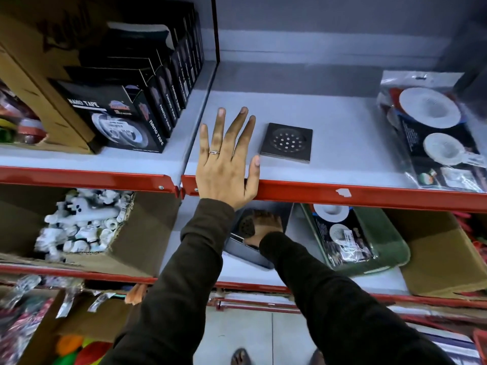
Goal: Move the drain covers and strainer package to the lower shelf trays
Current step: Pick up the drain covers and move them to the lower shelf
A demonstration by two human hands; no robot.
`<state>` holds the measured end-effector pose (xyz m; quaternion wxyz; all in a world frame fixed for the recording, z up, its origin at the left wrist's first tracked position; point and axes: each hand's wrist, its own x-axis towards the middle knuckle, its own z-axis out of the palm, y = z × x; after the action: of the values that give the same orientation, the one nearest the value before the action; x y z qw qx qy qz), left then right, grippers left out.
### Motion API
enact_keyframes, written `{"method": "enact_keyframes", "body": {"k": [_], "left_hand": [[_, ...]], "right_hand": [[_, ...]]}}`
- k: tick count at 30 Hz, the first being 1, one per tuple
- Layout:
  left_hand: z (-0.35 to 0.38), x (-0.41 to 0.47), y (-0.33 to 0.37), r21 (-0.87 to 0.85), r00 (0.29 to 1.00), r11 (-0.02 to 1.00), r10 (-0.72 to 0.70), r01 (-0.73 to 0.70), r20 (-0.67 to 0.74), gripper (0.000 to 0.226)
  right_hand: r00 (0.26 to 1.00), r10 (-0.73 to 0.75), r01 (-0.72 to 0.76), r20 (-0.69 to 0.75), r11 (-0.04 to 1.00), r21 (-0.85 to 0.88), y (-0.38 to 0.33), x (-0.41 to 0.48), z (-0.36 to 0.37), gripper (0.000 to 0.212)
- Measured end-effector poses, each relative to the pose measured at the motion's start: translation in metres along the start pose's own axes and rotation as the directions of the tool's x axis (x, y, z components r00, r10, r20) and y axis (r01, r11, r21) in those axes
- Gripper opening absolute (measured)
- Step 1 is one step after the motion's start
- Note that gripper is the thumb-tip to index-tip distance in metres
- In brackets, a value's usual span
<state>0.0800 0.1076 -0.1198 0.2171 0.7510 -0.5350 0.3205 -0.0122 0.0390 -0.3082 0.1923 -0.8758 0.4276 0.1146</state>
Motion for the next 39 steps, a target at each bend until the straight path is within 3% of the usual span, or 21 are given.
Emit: {"method": "enact_keyframes", "body": {"k": [6,10,13,16,19,22,24,25,27,29,31,33,39], "left_hand": [[-0.002,0.0,0.001,0.012,1.0,1.0,-0.006,0.006,0.004,0.061],[-0.007,-0.001,0.004,0.011,0.999,1.0,-0.021,0.021,0.043,0.063],[-0.009,-0.002,0.006,0.011,0.997,1.0,-0.03,0.029,0.065,0.063],[-0.009,-0.002,0.006,0.01,0.998,1.0,-0.028,0.027,0.063,0.062],[-0.009,-0.002,0.006,0.014,0.997,0.999,-0.04,0.039,0.073,0.063],[-0.01,-0.002,0.006,0.015,0.995,0.999,-0.048,0.046,0.093,0.065],[-0.01,-0.002,0.005,0.02,0.994,0.998,-0.055,0.053,0.093,0.065],[-0.009,-0.002,0.005,0.025,0.994,0.998,-0.062,0.059,0.094,0.066],[-0.009,-0.002,0.005,0.031,0.992,0.997,-0.072,0.07,0.099,0.067],[-0.01,-0.001,0.005,0.029,0.992,0.997,-0.073,0.07,0.103,0.068],[-0.01,-0.001,0.005,0.032,0.991,0.997,-0.072,0.069,0.109,0.069],[-0.01,-0.001,0.004,0.033,0.991,0.997,-0.071,0.068,0.11,0.069],[-0.01,-0.001,0.005,0.044,0.992,0.997,-0.075,0.071,0.104,0.07]], "right_hand": [[0.998,-0.051,0.053,-0.041,0.997,0.051,0.005,-0.011,0.01,0.097],[0.95,-0.08,0.129,-0.302,0.981,0.144,0.001,-0.052,-0.014,0.058],[0.855,-0.101,0.247,-0.509,0.942,0.227,-0.001,-0.097,-0.041,0.04],[0.731,-0.136,0.484,-0.668,0.794,0.368,-0.004,-0.139,-0.072,0.024],[0.602,-0.083,0.624,-0.794,0.669,0.403,-0.004,-0.168,-0.117,0.013],[0.513,-0.045,0.618,-0.857,0.713,0.332,-0.001,-0.166,-0.169,0.018],[0.553,-0.081,0.534,-0.829,0.799,0.278,0.003,-0.147,-0.204,0.03],[0.632,-0.107,0.456,-0.768,0.852,0.257,0.006,-0.133,-0.22,0.041],[0.844,-0.153,0.27,-0.515,0.949,0.161,0.012,-0.106,-0.244,0.073],[0.963,-0.128,0.145,-0.236,0.988,0.055,0.013,-0.08,-0.259,0.094],[0.989,-0.108,0.111,-0.096,0.994,0.023,0.012,-0.062,-0.27,0.086],[0.99,-0.126,0.127,-0.063,0.992,0.007,0.011,-0.053,-0.278,0.073],[0.988,-0.106,0.095,-0.116,0.991,-0.096,0.01,-0.059,-0.282,0.093]]}}
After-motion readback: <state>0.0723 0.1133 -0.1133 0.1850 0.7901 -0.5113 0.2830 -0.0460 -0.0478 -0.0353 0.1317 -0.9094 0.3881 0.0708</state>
